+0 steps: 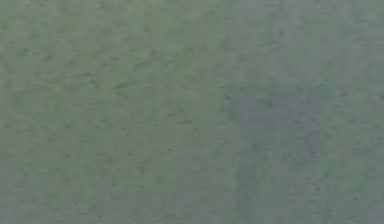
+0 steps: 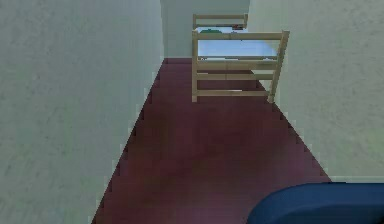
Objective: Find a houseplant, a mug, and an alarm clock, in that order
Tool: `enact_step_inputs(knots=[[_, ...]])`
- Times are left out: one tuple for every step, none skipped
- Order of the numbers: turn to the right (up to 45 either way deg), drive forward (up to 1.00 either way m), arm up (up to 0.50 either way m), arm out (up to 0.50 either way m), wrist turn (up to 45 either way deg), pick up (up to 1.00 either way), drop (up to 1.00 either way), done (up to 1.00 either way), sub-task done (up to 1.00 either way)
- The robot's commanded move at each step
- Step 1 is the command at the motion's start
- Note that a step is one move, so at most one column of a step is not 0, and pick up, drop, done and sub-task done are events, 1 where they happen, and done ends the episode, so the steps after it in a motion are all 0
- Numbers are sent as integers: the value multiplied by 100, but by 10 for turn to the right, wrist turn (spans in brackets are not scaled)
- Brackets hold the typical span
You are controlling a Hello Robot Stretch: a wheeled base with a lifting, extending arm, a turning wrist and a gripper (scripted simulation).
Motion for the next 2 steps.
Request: enact_step_inputs(knots=[[0,10,0,0,0,0,0,0,0],[-450,0,0,0,0,0,0,0,0]])
